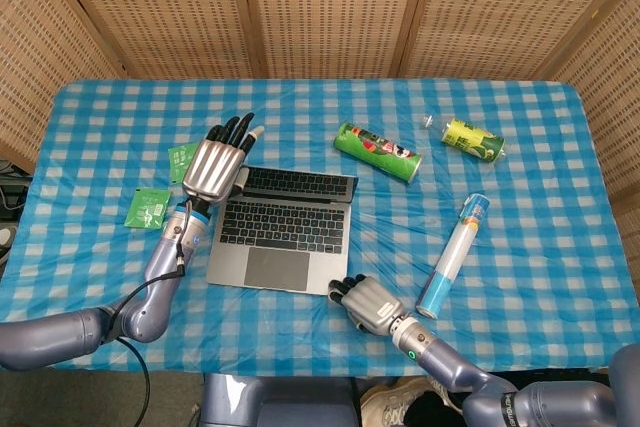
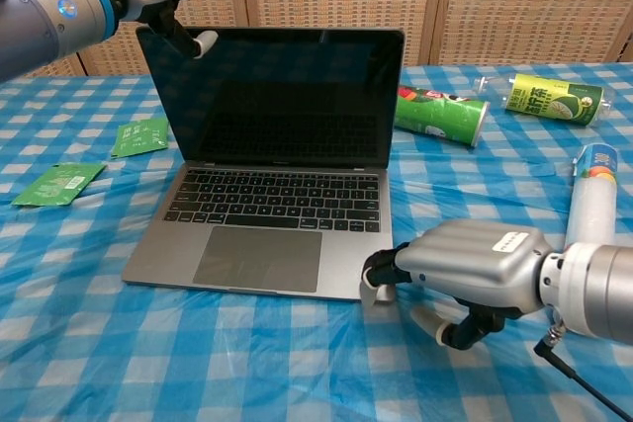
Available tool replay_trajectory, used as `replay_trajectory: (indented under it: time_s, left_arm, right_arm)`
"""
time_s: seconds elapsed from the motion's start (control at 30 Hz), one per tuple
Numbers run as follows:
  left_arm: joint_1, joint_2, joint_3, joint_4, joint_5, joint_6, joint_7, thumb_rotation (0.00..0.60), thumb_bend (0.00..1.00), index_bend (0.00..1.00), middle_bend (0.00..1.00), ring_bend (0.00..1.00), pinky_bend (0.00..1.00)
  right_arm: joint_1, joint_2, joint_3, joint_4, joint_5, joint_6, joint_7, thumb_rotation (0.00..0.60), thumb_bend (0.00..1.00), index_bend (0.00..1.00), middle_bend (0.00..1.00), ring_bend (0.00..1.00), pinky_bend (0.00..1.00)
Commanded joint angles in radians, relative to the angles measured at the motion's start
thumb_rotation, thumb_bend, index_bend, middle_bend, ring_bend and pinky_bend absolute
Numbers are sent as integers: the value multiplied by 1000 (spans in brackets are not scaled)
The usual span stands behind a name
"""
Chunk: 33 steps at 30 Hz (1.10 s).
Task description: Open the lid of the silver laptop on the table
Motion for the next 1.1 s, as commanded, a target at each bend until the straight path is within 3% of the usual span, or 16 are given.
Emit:
replay_trajectory:
  time_s: [0.03, 0.2, 0.47, 0.73, 0.97, 1.1]
  left_arm:
    - [-29, 1, -9, 23, -43, -7, 19, 600, 529, 70, 0, 46, 152]
    - [-68, -7, -10, 81, -81, -11, 38, 600, 529, 6, 0, 22, 129]
    - [-126, -25, -23, 157, -130, -40, 26, 600, 528, 0, 0, 0, 108]
    - [-136, -39, -1, 177, -147, -39, -3, 600, 527, 0, 0, 0, 80]
    - [-112, 14, -14, 120, -99, 11, -71, 600, 528, 0, 0, 0, 75]
    - [-70, 114, -41, -1, -73, 51, -122, 600, 528, 0, 0, 0, 75]
  right_arm:
    - [5, -1, -4, -2, 4, 2, -3, 600, 835, 282, 310, 249, 340]
    - [14, -2, -7, -3, 5, 6, 1, 600, 834, 282, 310, 248, 340]
    - [25, -1, -11, 2, 0, 9, 14, 600, 832, 301, 333, 257, 340]
    - [24, 3, -20, -3, -9, 27, 22, 600, 824, 305, 335, 258, 340]
    - [16, 8, -24, -9, -39, 55, 40, 600, 791, 305, 329, 258, 339]
    - [4, 17, -17, -26, -94, 94, 72, 600, 783, 305, 322, 258, 338]
